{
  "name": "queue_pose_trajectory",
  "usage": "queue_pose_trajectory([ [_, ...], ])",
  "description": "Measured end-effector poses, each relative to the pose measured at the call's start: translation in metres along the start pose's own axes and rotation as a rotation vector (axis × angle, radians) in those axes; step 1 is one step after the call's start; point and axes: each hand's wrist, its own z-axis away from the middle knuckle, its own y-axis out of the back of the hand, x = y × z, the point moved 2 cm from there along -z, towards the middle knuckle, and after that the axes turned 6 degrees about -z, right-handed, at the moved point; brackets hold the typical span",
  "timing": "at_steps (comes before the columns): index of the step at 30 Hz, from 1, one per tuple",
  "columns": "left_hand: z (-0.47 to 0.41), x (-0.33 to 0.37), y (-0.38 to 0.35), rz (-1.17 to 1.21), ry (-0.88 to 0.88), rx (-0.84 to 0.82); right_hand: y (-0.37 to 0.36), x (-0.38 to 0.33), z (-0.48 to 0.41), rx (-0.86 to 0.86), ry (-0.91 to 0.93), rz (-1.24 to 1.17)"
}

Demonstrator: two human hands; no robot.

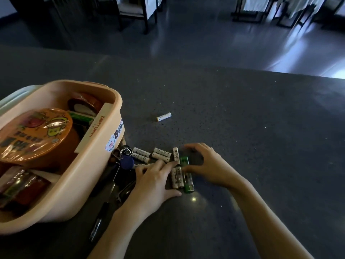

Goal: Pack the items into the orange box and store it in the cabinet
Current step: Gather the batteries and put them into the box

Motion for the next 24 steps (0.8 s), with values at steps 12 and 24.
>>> queue_pose_trajectory([
  [12,-0.008,0.008,-0.003,0.176,-0.105,0.03,0.006,0.008,-0.032,-0.1,0.039,0.095],
  [24,-0.001,0.0,0.015,0.249,-0.08,-0.001,0.008,0.001,-0.027,-0.186,0.035,0.19],
])
